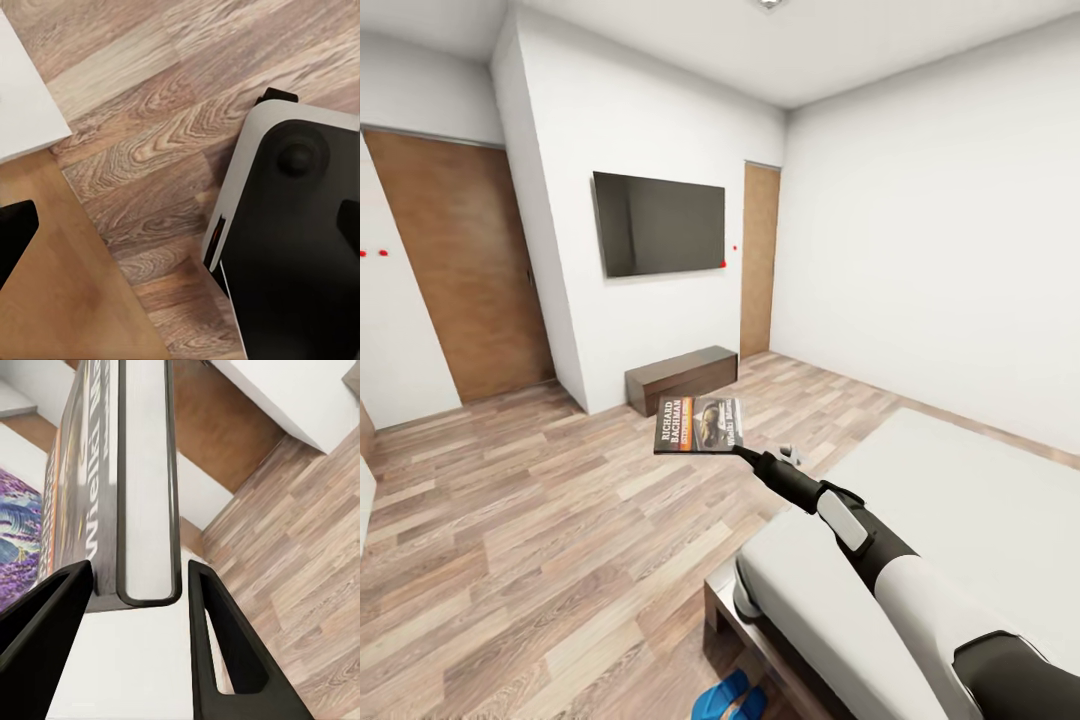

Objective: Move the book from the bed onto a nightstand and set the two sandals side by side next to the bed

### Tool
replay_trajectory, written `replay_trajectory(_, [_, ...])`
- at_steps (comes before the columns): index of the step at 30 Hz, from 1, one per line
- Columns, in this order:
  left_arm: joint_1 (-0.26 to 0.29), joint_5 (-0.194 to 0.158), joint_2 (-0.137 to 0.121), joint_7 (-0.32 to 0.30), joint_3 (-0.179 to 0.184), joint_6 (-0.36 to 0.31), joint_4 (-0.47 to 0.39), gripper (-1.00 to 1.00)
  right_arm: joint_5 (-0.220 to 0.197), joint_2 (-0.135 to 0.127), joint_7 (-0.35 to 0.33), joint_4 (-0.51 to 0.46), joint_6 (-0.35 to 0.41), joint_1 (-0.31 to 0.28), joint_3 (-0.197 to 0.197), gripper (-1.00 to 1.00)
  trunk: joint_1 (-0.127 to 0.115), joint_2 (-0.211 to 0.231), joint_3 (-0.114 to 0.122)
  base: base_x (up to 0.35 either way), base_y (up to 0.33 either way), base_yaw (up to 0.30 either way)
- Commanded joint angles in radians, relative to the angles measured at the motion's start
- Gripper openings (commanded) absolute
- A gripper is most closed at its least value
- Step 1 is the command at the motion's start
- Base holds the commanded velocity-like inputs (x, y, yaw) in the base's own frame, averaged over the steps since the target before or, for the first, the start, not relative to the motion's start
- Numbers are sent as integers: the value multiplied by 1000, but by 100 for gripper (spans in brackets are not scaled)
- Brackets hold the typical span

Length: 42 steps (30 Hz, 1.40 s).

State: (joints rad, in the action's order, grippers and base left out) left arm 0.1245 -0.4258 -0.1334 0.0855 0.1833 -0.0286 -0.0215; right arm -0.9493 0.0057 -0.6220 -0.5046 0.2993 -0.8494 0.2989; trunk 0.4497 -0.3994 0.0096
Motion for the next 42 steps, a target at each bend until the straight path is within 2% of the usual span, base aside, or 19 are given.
replay_trajectory(1, [0,-8,0,4,8,-2,-1,100,-14,0,-1,0,7,0,1,-100,0,-1,1,0,0,221])
replay_trajectory(23, [0,-8,0,3,8,2,-1,100,-13,1,-2,0,7,0,3,-100,0,-1,24,0,0,216])
replay_trajectory(42, [0,-8,2,2,8,12,-1,100,-10,3,-1,0,7,0,5,-100,0,-1,26,0,0,93])
